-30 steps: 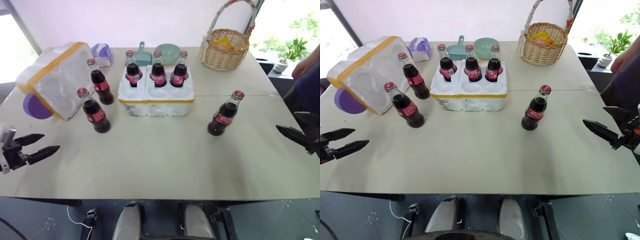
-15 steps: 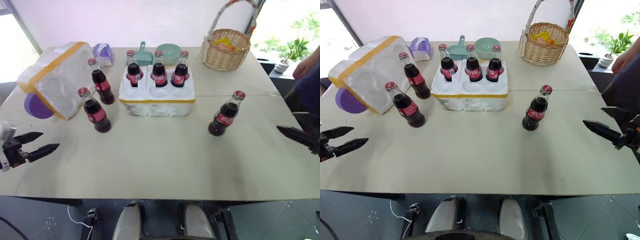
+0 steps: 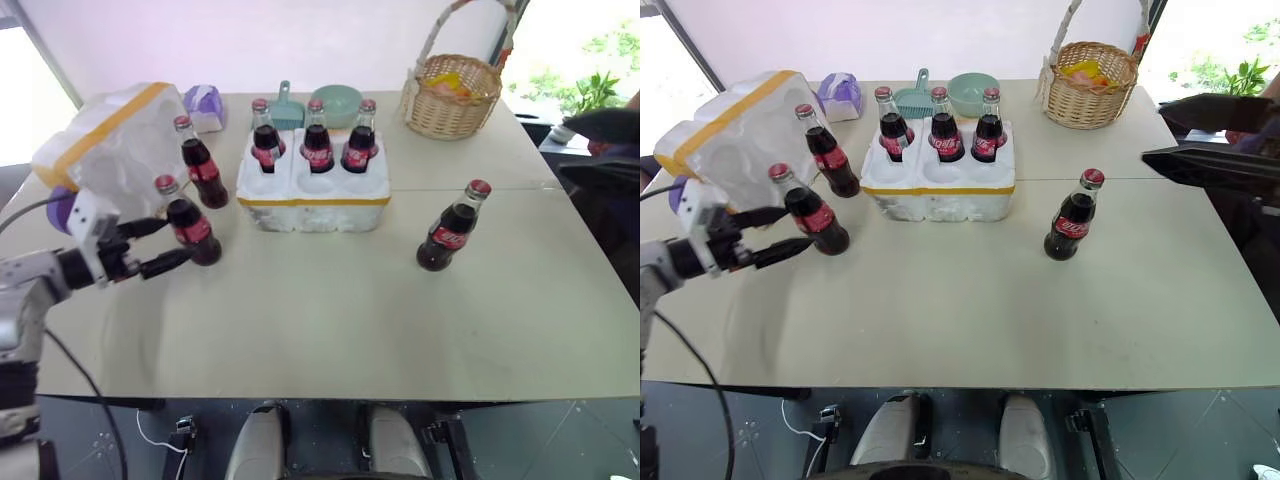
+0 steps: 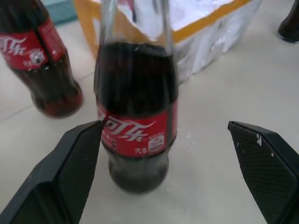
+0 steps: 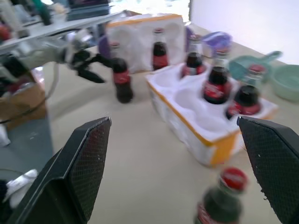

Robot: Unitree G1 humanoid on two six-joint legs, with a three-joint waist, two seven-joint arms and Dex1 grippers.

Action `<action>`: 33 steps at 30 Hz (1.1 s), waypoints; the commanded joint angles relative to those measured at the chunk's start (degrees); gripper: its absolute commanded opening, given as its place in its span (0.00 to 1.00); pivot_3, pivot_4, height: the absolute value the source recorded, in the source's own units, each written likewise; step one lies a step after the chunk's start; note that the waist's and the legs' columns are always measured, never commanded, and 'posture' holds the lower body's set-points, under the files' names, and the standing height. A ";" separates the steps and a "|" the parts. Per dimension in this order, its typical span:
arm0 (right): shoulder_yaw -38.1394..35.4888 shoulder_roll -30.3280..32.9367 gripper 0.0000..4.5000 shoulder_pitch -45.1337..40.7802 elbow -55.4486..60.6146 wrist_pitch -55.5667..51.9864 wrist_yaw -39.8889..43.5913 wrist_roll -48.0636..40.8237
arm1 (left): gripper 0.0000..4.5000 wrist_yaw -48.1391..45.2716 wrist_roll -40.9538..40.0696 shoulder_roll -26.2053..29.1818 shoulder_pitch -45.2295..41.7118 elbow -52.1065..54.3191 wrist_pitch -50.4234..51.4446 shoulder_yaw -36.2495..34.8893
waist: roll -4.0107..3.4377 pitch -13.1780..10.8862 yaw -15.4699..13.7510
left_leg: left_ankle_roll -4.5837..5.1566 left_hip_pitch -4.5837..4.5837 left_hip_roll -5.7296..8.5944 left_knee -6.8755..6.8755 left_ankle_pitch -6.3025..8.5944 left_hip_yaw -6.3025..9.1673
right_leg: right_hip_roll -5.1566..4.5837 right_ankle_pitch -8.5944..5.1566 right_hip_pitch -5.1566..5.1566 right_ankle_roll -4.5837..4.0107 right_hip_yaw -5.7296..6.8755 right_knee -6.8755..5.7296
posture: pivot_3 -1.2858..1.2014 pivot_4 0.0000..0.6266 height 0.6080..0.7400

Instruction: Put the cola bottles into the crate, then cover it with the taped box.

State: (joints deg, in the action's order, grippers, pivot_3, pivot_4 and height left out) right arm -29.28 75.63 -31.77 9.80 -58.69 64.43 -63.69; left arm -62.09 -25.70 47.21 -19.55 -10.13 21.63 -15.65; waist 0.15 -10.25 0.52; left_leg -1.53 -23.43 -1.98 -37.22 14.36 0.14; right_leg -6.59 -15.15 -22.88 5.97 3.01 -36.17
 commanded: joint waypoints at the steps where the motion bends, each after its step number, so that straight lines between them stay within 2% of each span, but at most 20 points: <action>1: -0.22 -0.84 0.99 -1.39 2.89 -1.30 -2.05 -2.78 | 0.99 0.92 1.45 -0.79 -2.75 -2.32 -2.69 1.13 | 0.03 -0.02 0.02 | 0.00 -0.01 0.00 0.00 0.00 0.00 | 0.00 0.01 0.01 0.01 0.00 0.00 | 0.52 0.24 1.00; 12: -2.77 -4.18 0.99 -1.18 6.06 -3.68 -9.61 -7.85 | 0.99 3.97 4.00 -5.34 -8.11 -8.13 -5.40 4.08 | 0.06 -0.04 -0.04 | -0.01 -0.05 0.03 -0.06 0.00 -0.01 | -0.02 0.07 0.01 0.13 0.00 -0.01 | 0.52 0.24 1.00; 15: -3.48 -4.27 1.00 0.38 7.00 -3.33 -10.18 -7.39 | 0.79 3.22 3.50 -5.57 -8.48 -8.55 -5.55 4.02 | 0.06 -0.04 -0.03 | -0.01 -0.05 0.03 -0.08 -0.01 -0.01 | -0.02 0.09 0.02 0.15 -0.01 -0.01 | 0.52 0.24 1.00; 17: -3.90 -4.15 1.00 1.77 7.93 -3.24 -10.17 -7.10 | 0.59 1.94 2.68 -4.91 -8.42 -7.73 -3.93 4.06 | 0.06 -0.04 -0.04 | -0.01 -0.05 0.03 -0.08 -0.01 -0.01 | -0.02 0.09 0.02 0.16 -0.01 -0.02 | 0.52 0.24 1.00; 23: -5.82 -4.05 1.00 4.96 9.15 -3.23 -10.48 -7.15 | 0.60 -3.88 -1.16 -0.69 -7.95 -3.30 3.69 3.65 | 0.11 -0.07 0.05 | -0.01 -0.05 0.03 -0.05 -0.01 -0.01 | -0.02 0.09 0.01 0.16 -0.01 -0.01 | 0.52 0.24 1.00; 28: -8.45 -4.59 1.00 8.80 10.36 -4.03 -11.98 -7.26 | 0.60 -8.69 -8.97 1.97 -8.92 5.33 14.67 2.90 | 0.28 -0.18 -0.13 | -0.01 -0.06 0.02 -0.03 -0.01 0.00 | -0.02 0.09 0.00 0.16 -0.01 -0.01 | 0.52 0.24 1.00; 31: -10.24 -4.72 1.00 11.36 11.91 -4.30 -12.70 -6.96 | 0.60 -7.95 -12.14 0.89 -12.97 8.77 18.64 3.29 | 0.42 -0.28 -0.74 | -0.02 -0.07 0.02 -0.08 -0.01 0.02 | -0.02 0.09 0.01 0.16 -0.01 -0.01 | 0.52 0.24 1.00; 33: -12.17 -4.76 1.00 13.42 13.42 -4.27 -12.84 -6.14 | 0.60 -4.96 -12.90 -2.49 -18.89 8.67 19.92 4.60 | 0.48 -0.33 -1.34 | -0.03 -0.07 0.02 -0.11 -0.02 0.02 | -0.01 0.09 0.02 0.16 -0.01 -0.01 | 0.52 0.24 1.00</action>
State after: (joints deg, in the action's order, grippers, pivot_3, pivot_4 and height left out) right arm -37.97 70.84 -18.44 21.50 -63.34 51.83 -70.23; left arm -68.79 -35.67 45.81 -33.77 -4.23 41.35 -10.04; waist 0.63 -10.58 -0.82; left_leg -1.57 -23.51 -1.96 -37.37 14.33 0.19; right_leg -6.59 -15.06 -22.83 6.13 3.01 -36.20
